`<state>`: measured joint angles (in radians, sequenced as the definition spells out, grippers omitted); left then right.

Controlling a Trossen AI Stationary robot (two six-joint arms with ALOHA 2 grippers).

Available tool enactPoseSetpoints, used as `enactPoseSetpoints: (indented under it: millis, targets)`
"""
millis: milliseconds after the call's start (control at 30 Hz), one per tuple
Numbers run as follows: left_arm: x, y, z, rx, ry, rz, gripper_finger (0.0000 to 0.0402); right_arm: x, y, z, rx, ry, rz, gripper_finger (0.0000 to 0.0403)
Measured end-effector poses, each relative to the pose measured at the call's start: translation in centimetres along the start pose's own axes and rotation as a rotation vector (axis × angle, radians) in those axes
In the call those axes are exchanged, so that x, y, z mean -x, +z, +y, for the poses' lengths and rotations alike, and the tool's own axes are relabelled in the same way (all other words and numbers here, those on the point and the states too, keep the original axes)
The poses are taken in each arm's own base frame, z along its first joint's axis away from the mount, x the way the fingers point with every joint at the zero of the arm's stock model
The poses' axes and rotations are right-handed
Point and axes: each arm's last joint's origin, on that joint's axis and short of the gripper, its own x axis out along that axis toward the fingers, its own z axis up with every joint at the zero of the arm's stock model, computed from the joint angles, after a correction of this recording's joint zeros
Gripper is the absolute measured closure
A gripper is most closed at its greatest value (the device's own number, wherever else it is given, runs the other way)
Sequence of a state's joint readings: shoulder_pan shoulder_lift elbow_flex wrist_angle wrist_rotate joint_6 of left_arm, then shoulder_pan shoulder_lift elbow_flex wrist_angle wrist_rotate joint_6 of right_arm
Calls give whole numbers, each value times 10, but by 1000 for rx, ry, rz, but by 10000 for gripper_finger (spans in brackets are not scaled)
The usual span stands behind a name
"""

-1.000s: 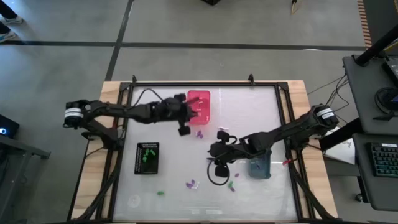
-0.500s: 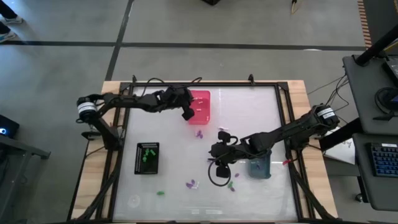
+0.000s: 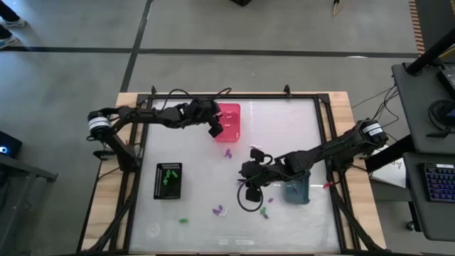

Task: Sort Halloween decoration
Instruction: Put the witch hat toy into the blue bin

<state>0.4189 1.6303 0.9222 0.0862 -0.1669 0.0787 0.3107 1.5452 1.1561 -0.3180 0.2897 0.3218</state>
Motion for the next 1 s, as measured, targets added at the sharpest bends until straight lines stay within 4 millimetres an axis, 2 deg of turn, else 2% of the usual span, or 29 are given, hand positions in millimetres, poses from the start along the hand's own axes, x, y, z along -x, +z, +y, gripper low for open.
enactPoseSetpoints:
  millis: [233, 367, 533, 767, 1000]
  targets:
    - [29, 17, -20, 12, -61, -80, 298, 0, 0, -1, -20, -2, 0, 275]
    - [57, 29, -42, -15, -132, -166, 298, 0, 0, -1, -26, -2, -1, 275]
    - [93, 32, -69, -39, -194, -244, 298, 0, 0, 0, -47, -2, -1, 275]
    - [134, 10, -103, -23, -257, -285, 298, -5, 0, -1, -52, -4, -5, 275]
    - [162, -17, -126, 30, -277, -329, 298, -20, -3, -4, -53, -19, 4, 275]
